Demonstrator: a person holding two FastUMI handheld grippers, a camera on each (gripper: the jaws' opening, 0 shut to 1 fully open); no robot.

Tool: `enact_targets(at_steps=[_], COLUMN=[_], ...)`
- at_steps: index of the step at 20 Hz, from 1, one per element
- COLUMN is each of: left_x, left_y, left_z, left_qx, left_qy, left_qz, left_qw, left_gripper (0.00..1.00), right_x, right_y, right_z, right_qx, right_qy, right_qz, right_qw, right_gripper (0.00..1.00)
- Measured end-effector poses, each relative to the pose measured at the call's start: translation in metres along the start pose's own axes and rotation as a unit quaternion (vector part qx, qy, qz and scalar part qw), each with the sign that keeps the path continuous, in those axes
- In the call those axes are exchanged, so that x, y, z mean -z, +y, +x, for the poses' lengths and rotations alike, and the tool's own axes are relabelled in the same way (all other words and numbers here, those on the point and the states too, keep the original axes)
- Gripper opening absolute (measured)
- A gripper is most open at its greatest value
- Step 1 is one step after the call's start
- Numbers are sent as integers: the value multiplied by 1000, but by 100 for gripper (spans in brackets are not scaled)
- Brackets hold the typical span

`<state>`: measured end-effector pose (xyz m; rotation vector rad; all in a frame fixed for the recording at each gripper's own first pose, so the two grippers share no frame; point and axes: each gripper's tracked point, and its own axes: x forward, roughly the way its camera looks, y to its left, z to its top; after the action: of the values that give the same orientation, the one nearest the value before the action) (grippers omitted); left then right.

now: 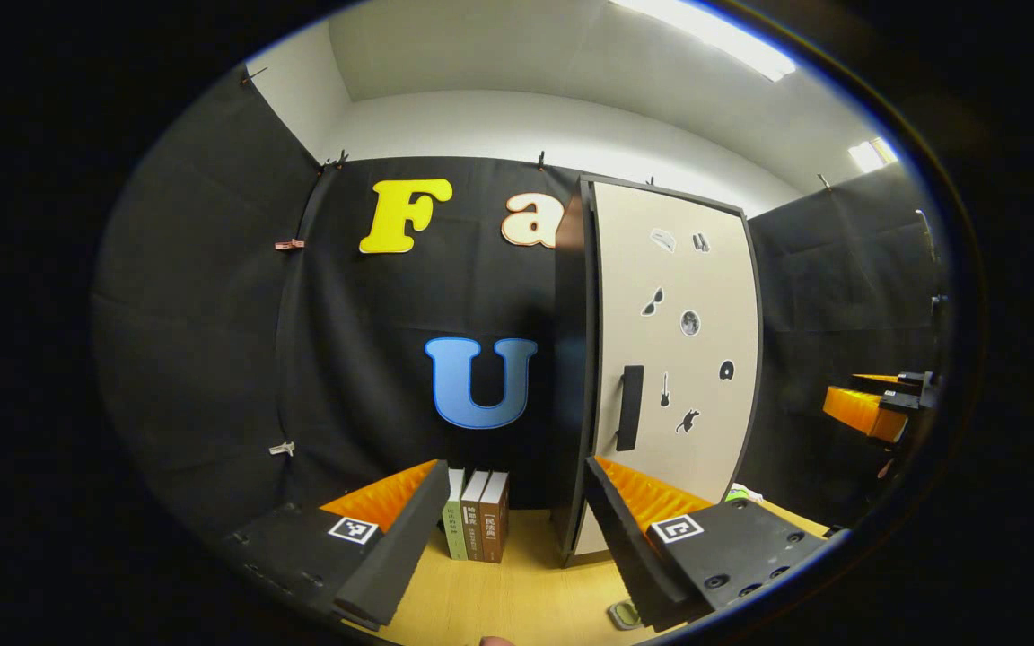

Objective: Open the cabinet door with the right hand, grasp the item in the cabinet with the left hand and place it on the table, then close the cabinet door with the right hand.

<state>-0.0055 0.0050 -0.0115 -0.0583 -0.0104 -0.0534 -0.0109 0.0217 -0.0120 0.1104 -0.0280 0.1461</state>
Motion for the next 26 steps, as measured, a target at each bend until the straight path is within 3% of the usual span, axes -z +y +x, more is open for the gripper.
enact_targets(at_steps=[26], left_x=[-2], left_y=[-25], left_z=[-23], left_qx=[11], left_qy=[-1], left_qz=[4], left_qw=[1000], left_gripper=[94], right_x=[-12], right_y=[5], right_z=[-23], right_qx=[-8], right_qy=[-17], right_qz=[10], right_qw=[1000], right_gripper=[97])
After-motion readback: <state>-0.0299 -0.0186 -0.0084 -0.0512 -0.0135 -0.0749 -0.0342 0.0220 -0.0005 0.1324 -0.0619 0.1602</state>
